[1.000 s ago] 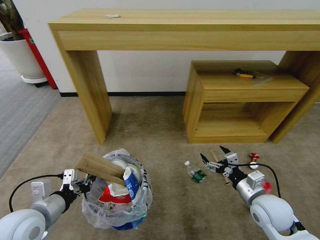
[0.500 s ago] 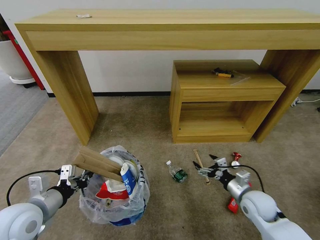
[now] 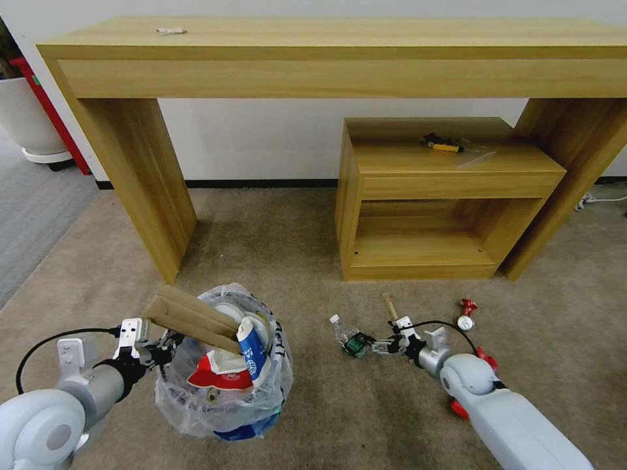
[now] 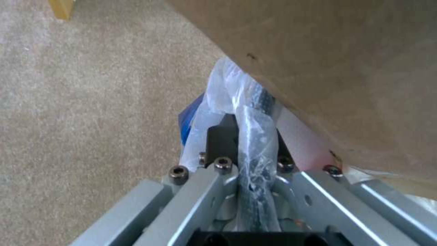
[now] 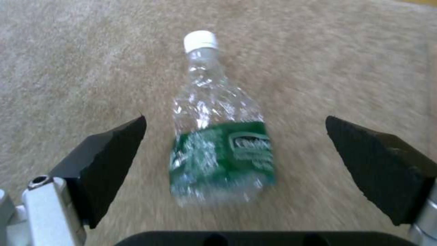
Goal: Pick up the trash bin and place the garbage on the floor into it.
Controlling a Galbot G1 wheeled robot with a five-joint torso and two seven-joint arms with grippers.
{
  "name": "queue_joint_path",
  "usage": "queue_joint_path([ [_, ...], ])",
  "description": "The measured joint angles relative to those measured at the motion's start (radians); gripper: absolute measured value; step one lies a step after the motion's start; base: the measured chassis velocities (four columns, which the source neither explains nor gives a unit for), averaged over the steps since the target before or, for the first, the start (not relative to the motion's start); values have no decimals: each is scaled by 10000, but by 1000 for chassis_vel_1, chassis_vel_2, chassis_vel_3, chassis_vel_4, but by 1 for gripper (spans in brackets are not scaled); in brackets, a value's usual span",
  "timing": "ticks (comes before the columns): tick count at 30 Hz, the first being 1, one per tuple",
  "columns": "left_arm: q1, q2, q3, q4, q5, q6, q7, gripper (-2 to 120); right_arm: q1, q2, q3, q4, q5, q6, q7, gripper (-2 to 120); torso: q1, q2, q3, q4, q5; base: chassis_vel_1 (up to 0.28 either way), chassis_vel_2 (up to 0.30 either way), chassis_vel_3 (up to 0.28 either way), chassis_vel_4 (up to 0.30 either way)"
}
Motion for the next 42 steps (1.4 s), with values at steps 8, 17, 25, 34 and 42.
queue_joint_path([
  [8, -29, 141, 12, 25, -158, -1, 50, 0, 1699, 1499, -774, -2294, -1134, 315, -1, 100, 0, 0, -1, 3, 5, 0, 0, 0, 0],
  [17, -83, 285, -19, 131, -233, 0, 214, 0, 2594, 2314, -703, -4269, -2322, 378, 142, 100, 0, 0, 0, -1, 2, 0, 0, 0, 0],
  [25, -168, 325, 31, 201, -228, -2, 364, 0, 2784, 2505, -493, -5019, -2597, 353, 57, 90, 0, 0, -2, -2, 2, 0, 0, 0, 0],
  [34, -277, 366, 44, 245, -221, -2, 411, 0, 2614, 2522, -405, -4708, -2496, 327, 112, 63, -1, 1, -2, -1, 4, 0, 0, 0, 0],
  [42, -307, 345, 43, 241, -215, -2, 456, 0, 1900, 2190, -237, -2988, -2341, 92, 658, 43, 0, 0, -1, 1, 7, 0, 0, 0, 0],
])
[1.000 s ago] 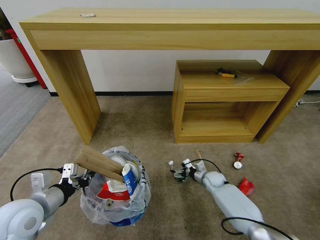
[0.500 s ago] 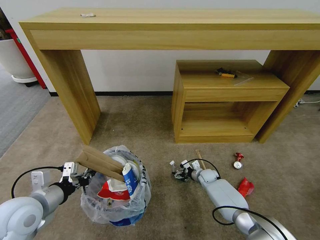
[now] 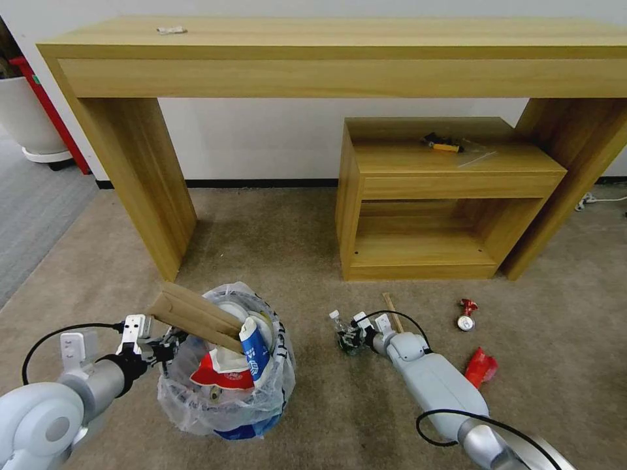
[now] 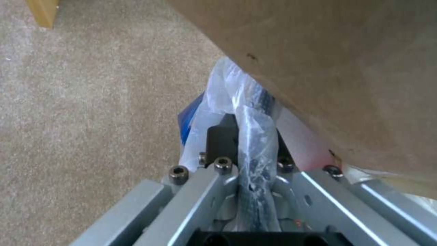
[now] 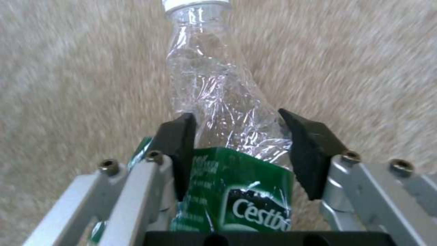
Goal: Pick up the trash bin and place the garbage on the floor into it.
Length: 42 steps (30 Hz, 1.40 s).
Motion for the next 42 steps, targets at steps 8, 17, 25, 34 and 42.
queue_joint_path([
  [8, -69, 78, 91, 5, 2, 0, -14, 0, -851, -648, 302, 2375, 240, 66, 392, 21, 0, 0, -1, -1, -6, 0, 0, 0, 0],
  [17, -382, 422, 332, 316, -51, 0, -47, 0, -1259, -1714, 548, 5484, 1044, -43, 407, 0, 0, 0, -1, -1, -5, 0, 0, 0, 0],
  [25, -373, 524, 286, 407, -113, 0, 3, 0, -1332, -1861, 558, 6146, 1057, -138, 460, 0, -1, 0, -1, -3, -3, 0, 0, 0, 0],
  [34, -285, 275, 202, 369, -80, 0, 22, 0, -1225, -1679, 497, 5417, 1247, -295, 733, 7, -1, 0, -1, 0, -5, 0, 0, 0, 0],
  [42, -89, -234, 2, 273, 153, 0, 134, 0, -2908, -1502, 1713, 6662, 2104, 0, 1853, 39, -1, 0, -2, -1, -2, 0, 0, 0, 0],
])
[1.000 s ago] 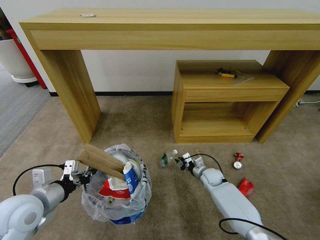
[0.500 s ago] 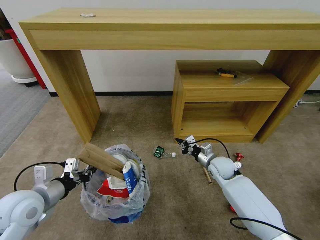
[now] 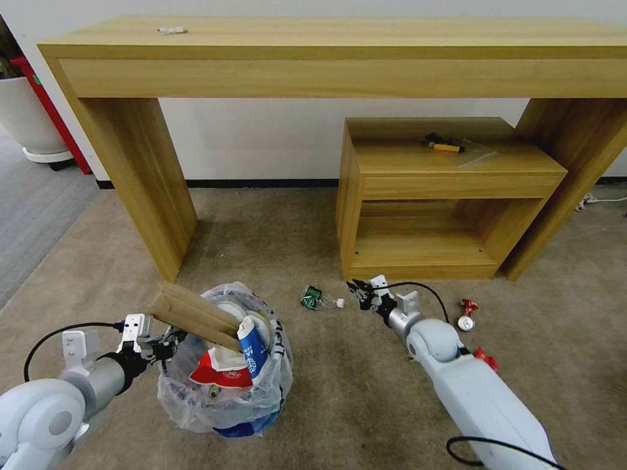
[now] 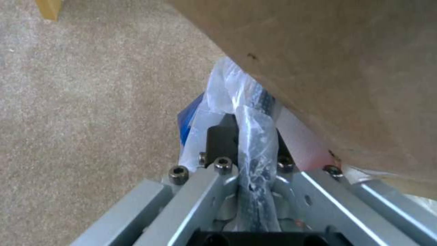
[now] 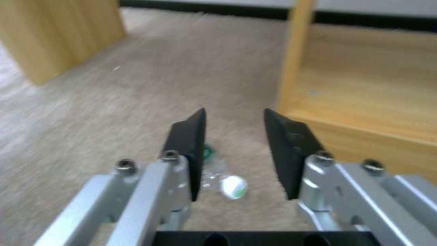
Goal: Pick up the trash bin and place the garbage on the floor into it.
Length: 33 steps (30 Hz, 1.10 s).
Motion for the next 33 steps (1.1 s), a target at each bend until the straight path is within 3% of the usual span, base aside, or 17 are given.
queue_joint_path([
  [9, 238, -479, -139, -173, 352, 0, 215, 0, -1475, -87, 1430, 1264, -365, 171, 261, 68, 0, 0, 1, -1, 0, 0, 0, 0, 0],
  [16, 439, -864, -245, -299, 970, 0, 675, 0, -3439, -104, 2818, 2494, -676, 374, 219, 97, 0, 0, 0, -2, -7, 0, 0, 0, 0],
  [25, 416, -1198, -219, -315, 1376, 0, 880, 0, -4856, -13, 3838, 3367, -880, 599, 53, 100, -1, 1, 0, -1, 3, 0, 0, 0, 0],
  [33, 453, -1757, -300, -373, 2341, 0, 1309, 0, -6151, 552, 4583, 4424, -1290, 739, 55, 100, 0, 0, 0, 1, -1, 0, 0, 0, 0],
])
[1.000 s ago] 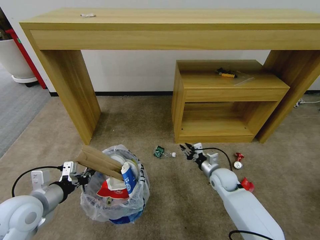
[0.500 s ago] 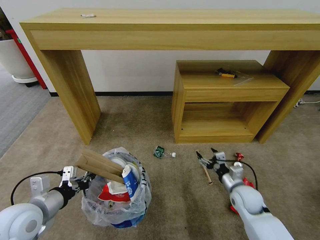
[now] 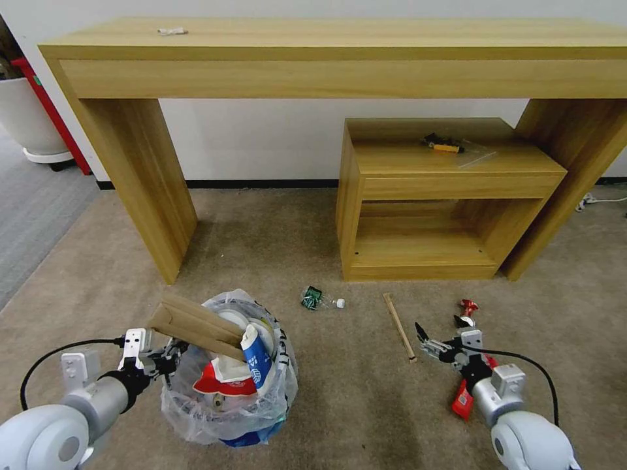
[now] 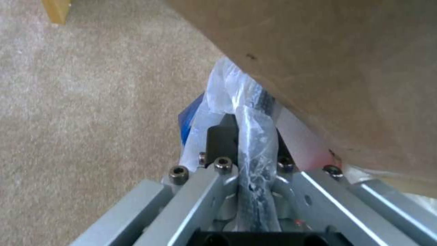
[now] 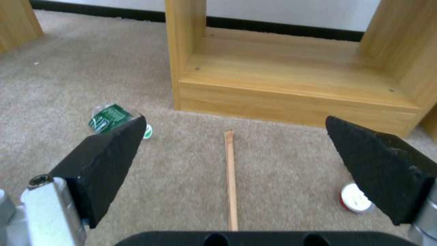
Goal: Pick up the trash bin and place the garbage on the floor into it.
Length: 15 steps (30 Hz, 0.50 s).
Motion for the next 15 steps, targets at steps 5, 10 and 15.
queue_joint_path([
  [5, 8, -217, -4, -121, 58, 0, 66, 0, -775, 210, 208, 567, -226, 228, 42, 100, 0, 0, 0, -1, 0, 0, 0, 0, 0],
  [10, -25, -413, 3, -251, 248, 0, 293, 0, -1457, 547, 577, 1300, -408, 404, 62, 100, 0, 0, 0, -1, -2, 0, 0, 0, 0],
  [15, 5, -535, 45, -363, 403, 0, 442, 0, -1703, 779, 815, 1573, -583, 511, 59, 100, 0, 0, 0, -2, -1, 0, 0, 0, 0],
])
